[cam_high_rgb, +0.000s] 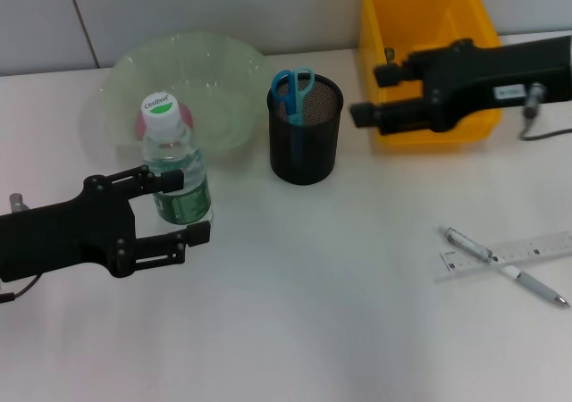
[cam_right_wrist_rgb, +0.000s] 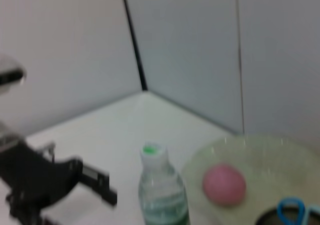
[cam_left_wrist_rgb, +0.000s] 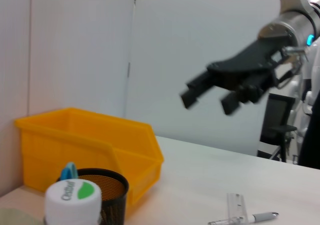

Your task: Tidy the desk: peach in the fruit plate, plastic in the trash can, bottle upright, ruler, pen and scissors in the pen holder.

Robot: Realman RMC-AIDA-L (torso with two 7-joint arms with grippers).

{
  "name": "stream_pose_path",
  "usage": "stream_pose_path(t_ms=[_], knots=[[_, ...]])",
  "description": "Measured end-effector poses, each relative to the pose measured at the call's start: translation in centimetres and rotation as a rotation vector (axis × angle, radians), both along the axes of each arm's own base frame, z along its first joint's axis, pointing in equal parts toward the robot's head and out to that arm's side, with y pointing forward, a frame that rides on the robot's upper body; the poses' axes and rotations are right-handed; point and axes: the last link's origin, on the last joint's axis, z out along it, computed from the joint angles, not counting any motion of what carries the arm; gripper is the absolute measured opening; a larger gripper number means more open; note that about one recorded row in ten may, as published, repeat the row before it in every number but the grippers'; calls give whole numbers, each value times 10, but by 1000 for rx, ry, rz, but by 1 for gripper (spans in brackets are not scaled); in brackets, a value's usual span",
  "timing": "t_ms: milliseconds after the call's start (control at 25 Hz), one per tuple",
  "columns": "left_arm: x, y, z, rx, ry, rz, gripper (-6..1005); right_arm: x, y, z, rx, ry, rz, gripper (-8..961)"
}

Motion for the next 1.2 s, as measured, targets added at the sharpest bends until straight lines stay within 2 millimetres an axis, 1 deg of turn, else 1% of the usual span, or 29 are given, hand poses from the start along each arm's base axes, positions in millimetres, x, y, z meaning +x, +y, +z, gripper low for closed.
stream_pose_path(t_ms=[40,160,200,400,560,600,680,800,960,1000,1040,1160,1200], knots=[[0,0,0,0,0,0,798,0,0,0,0,0,0,707],[1,2,0,12,-9,12,798,9,1,8,-49,-43,4,707],[1,3,0,18,-13,17,798,13,1,11,-108,-72,27,707],[1,6,1,44,-35,39,798,19,4,16,-191,-144,85,706],[1,7,2,52,-45,45,798,23,10,17,-259,-258,135,706],[2,7,2,56,-50,47,798,23,12,16,-293,-311,157,706],[1,8,3,67,-60,60,798,23,13,14,-308,-340,168,706],[0,8,3,71,-63,66,798,22,17,9,-341,-424,192,705],[-4,9,4,86,-75,99,798,21,18,-5,-396,-526,212,705],[-4,9,4,86,-75,99,798,21,17,-13,-414,-566,225,705],[-4,9,4,86,-75,99,798,21,17,-13,-414,-566,225,705],[-7,10,6,97,-75,118,798,21,15,-26,-436,-614,250,705],[-7,10,6,97,-75,118,798,21,14,-35,-437,-650,269,704]])
